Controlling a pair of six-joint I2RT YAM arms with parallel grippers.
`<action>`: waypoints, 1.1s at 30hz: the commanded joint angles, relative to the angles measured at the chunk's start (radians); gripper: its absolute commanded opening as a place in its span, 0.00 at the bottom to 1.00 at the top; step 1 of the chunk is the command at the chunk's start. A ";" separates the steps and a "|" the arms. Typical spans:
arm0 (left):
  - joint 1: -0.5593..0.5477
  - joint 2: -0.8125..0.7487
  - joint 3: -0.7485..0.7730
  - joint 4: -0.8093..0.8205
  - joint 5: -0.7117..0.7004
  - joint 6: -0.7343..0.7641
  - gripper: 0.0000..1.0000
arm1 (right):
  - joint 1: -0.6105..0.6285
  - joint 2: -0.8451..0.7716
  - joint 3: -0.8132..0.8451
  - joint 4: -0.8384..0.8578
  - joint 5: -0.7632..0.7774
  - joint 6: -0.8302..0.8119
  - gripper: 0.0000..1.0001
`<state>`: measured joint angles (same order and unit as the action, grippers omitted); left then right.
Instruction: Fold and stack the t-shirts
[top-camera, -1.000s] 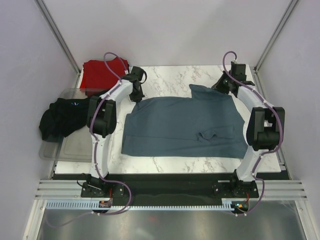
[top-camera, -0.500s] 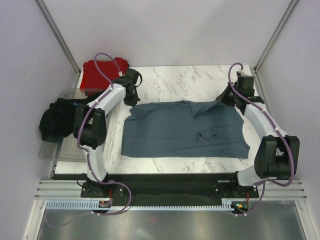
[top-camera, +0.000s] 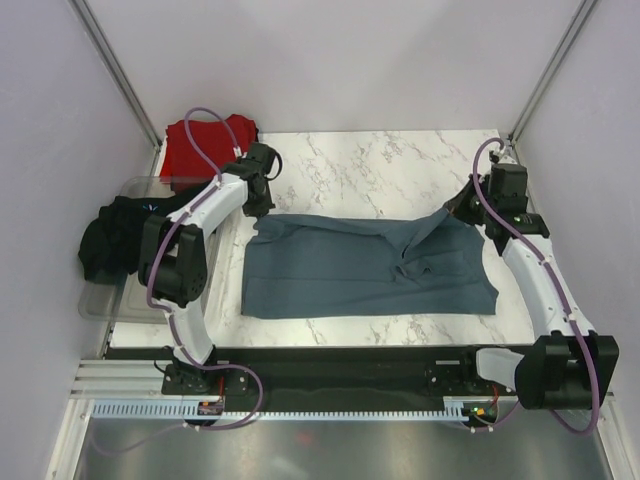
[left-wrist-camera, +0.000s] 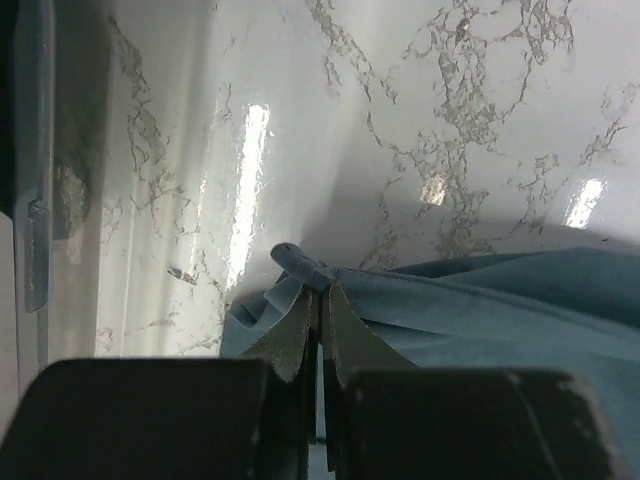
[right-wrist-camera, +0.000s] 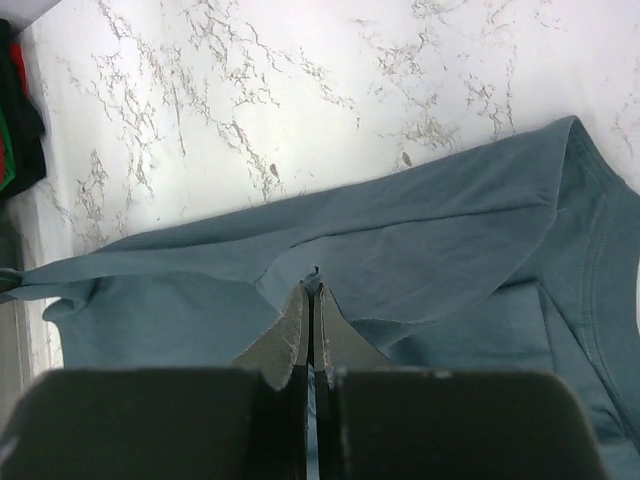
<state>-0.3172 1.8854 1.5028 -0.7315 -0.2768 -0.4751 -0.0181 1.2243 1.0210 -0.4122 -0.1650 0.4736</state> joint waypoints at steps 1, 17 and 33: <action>-0.008 -0.081 0.020 0.003 -0.071 0.059 0.02 | -0.008 -0.049 0.007 -0.069 0.025 -0.021 0.00; -0.095 -0.161 -0.050 0.024 -0.257 0.204 0.03 | -0.029 -0.204 -0.134 -0.138 0.091 -0.020 0.00; -0.186 -0.377 -0.372 0.052 -0.352 0.060 0.05 | -0.051 -0.344 -0.226 -0.244 0.222 0.033 0.00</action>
<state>-0.4824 1.5909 1.1725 -0.7036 -0.5453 -0.3519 -0.0635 0.9287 0.8143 -0.6262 0.0029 0.4770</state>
